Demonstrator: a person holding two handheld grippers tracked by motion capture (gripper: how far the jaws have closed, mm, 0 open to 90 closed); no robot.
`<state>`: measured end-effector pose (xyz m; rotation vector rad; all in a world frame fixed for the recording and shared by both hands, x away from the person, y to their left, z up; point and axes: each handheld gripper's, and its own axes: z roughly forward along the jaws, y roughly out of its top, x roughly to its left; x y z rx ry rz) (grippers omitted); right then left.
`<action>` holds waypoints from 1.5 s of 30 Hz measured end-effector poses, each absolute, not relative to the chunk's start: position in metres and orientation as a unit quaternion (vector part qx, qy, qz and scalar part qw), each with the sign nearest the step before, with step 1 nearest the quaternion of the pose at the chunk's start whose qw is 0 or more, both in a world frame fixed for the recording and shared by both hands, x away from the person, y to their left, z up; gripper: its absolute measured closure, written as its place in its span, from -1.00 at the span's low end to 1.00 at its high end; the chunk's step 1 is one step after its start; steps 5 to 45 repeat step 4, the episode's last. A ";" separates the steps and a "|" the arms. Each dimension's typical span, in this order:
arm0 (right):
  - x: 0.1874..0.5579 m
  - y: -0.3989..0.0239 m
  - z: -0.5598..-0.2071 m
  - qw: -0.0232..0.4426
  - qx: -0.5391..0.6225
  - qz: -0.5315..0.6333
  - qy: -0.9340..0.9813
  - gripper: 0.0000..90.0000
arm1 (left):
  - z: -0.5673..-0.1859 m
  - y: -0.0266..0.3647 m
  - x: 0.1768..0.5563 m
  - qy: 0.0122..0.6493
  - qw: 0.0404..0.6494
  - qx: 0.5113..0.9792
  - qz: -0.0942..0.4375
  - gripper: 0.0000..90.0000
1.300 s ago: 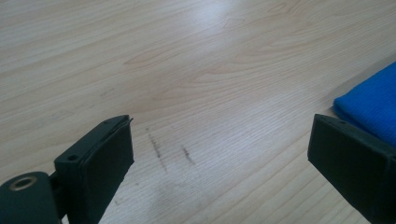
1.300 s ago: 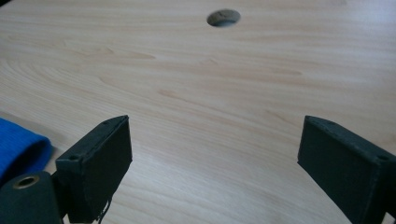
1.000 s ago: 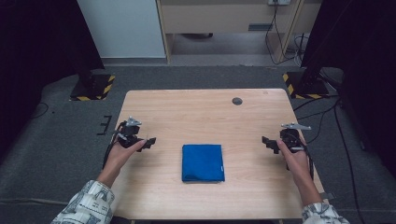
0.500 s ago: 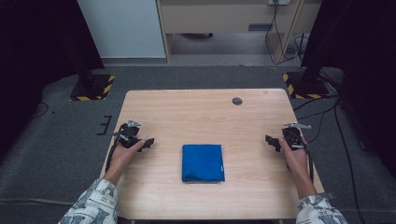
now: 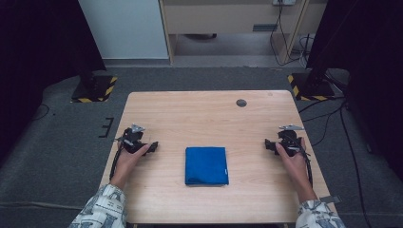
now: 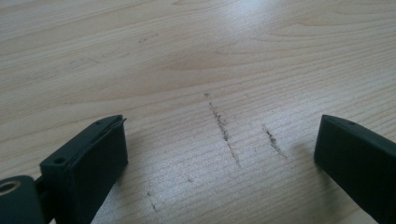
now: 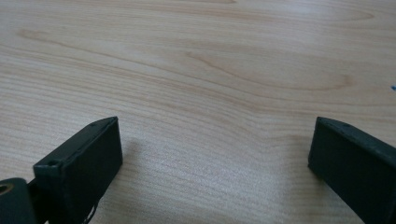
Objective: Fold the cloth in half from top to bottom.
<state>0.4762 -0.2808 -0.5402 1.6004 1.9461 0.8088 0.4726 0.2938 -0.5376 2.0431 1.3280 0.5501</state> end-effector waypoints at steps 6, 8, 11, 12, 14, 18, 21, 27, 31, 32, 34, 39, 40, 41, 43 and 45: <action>0.470 -0.278 -0.540 0.253 0.616 0.285 0.690 -0.99 | -0.538 0.293 0.472 0.506 0.316 0.775 0.210 -0.96; 0.470 -0.278 -0.540 0.253 0.616 0.285 0.690 -0.99 | -0.538 0.293 0.472 0.506 0.316 0.775 0.210 -0.96; 0.470 -0.278 -0.540 0.253 0.616 0.285 0.690 -0.99 | -0.538 0.293 0.472 0.506 0.316 0.775 0.210 -0.96; 0.470 -0.278 -0.540 0.253 0.616 0.285 0.690 -0.99 | -0.538 0.293 0.472 0.506 0.316 0.775 0.210 -0.96; 0.470 -0.278 -0.540 0.253 0.616 0.285 0.690 -0.99 | -0.538 0.293 0.472 0.506 0.316 0.775 0.210 -0.96; 0.470 -0.278 -0.540 0.253 0.616 0.285 0.690 -0.99 | -0.538 0.293 0.472 0.506 0.316 0.775 0.210 -0.96; 0.470 -0.278 -0.540 0.253 0.616 0.285 0.690 -0.99 | -0.538 0.293 0.472 0.506 0.316 0.775 0.210 -0.96; 0.470 -0.278 -0.540 0.253 0.616 0.285 0.690 -0.99 | -0.538 0.293 0.472 0.506 0.316 0.775 0.210 -0.96; 0.470 -0.278 -0.540 0.253 0.616 0.285 0.690 -0.99 | -0.538 0.293 0.472 0.506 0.316 0.775 0.210 -0.96; 0.470 -0.278 -0.540 0.253 0.616 0.285 0.690 -0.99 | -0.538 0.293 0.472 0.506 0.316 0.775 0.210 -0.96; 0.470 -0.278 -0.540 0.253 0.616 0.285 0.690 -0.99 | -0.538 0.293 0.472 0.506 0.316 0.775 0.210 -0.96; 0.470 -0.278 -0.540 0.253 0.616 0.285 0.690 -0.99 | -0.538 0.293 0.472 0.506 0.316 0.775 0.210 -0.96; 0.470 -0.278 -0.540 0.253 0.616 0.285 0.690 -0.99 | -0.538 0.293 0.472 0.506 0.316 0.775 0.210 -0.96; 0.470 -0.278 -0.540 0.253 0.616 0.285 0.690 -0.99 | -0.538 0.293 0.472 0.506 0.316 0.775 0.210 -0.96; 0.470 -0.278 -0.540 0.253 0.616 0.285 0.690 -0.99 | -0.538 0.293 0.472 0.506 0.316 0.775 0.210 -0.96; 0.470 -0.278 -0.540 0.253 0.616 0.285 0.690 -0.99 | -0.538 0.293 0.472 0.506 0.316 0.775 0.210 -0.96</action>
